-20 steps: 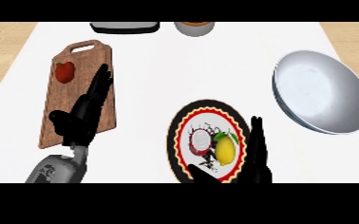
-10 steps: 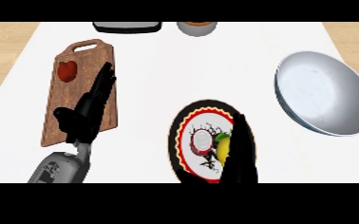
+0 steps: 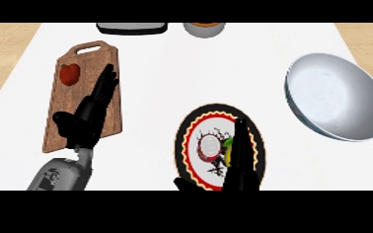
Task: Pick the can from the plate and place it in the bowl
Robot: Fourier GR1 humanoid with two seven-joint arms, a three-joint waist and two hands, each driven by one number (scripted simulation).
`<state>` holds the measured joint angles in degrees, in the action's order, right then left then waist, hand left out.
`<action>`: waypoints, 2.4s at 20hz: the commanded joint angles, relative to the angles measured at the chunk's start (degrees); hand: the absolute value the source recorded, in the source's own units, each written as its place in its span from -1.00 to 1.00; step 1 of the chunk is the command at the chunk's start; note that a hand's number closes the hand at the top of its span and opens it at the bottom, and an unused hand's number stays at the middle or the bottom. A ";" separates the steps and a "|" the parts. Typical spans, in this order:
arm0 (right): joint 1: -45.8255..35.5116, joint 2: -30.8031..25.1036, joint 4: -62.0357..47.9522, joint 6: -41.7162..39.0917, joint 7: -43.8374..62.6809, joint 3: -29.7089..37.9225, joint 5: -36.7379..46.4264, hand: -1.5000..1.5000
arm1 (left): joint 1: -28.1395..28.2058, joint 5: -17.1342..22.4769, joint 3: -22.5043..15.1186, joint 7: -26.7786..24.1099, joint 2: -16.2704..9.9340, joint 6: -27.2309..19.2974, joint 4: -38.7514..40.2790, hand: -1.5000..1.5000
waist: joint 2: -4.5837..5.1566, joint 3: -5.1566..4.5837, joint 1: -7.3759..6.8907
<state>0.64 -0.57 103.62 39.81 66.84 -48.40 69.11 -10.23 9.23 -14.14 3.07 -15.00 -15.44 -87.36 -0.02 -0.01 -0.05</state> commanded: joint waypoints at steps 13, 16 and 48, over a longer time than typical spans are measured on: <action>0.99 0.55 -3.51 14.80 4.39 -1.62 -5.67 -1.00 | -1.57 -3.67 -0.72 2.40 4.28 -1.75 0.48 0.00 | 0.00 0.02 0.20; 0.84 0.55 -8.52 19.58 0.72 0.79 -10.81 -1.00 | 1.61 -1.06 1.69 0.02 1.50 2.15 -0.79 0.00 | 0.07 0.04 -0.25; -18.97 0.53 -35.82 21.75 -4.29 -5.67 -26.71 1.00 | 2.98 -5.29 5.92 -0.82 5.04 6.98 0.20 0.00 | 0.08 0.03 -0.52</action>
<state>-15.57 -0.81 72.06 57.38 60.06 -50.78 45.35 -7.87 3.75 -9.51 2.35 -9.45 -10.14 -87.05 -0.47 -0.31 -0.33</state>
